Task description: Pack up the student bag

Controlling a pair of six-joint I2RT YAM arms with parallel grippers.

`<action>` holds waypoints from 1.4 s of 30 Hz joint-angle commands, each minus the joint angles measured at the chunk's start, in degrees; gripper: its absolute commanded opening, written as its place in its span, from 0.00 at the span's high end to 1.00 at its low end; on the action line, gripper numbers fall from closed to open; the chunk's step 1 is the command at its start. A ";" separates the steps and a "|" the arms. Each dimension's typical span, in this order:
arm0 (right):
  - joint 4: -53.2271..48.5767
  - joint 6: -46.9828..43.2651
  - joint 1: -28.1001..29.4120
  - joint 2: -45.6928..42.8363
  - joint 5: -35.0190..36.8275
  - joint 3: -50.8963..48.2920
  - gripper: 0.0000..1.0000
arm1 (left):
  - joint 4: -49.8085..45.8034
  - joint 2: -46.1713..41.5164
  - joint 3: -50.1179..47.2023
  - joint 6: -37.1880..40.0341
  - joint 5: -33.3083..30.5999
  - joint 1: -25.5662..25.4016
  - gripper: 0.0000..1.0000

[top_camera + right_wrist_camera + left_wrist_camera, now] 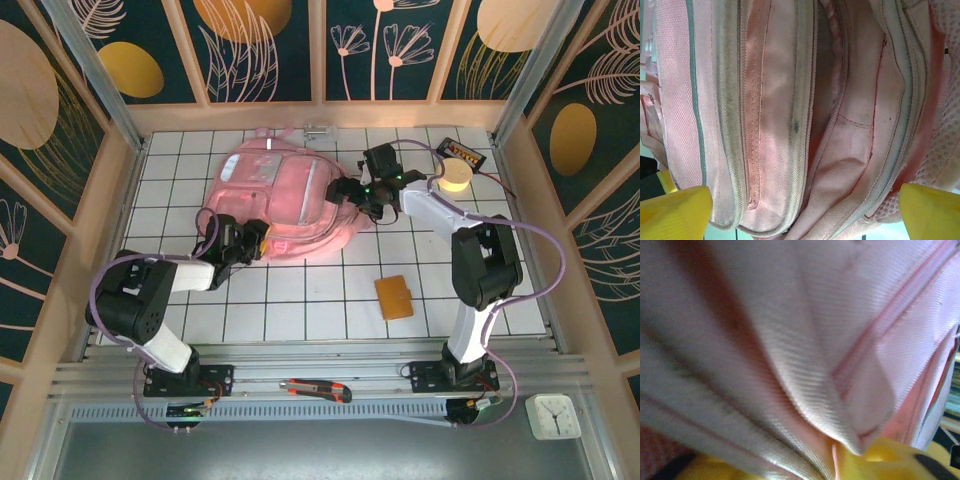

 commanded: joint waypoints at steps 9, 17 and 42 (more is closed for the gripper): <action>-1.85 -1.23 2.87 -4.95 2.28 -3.17 0.08 | 4.15 -0.17 3.78 -1.72 1.71 0.35 1.00; 1.17 1.12 2.63 -7.21 -1.44 -1.86 0.15 | 8.02 -4.90 3.48 -6.64 2.66 0.53 1.00; 16.36 4.81 -1.05 7.09 -15.44 3.87 0.37 | 8.50 -8.95 -1.01 -7.41 3.80 0.53 1.00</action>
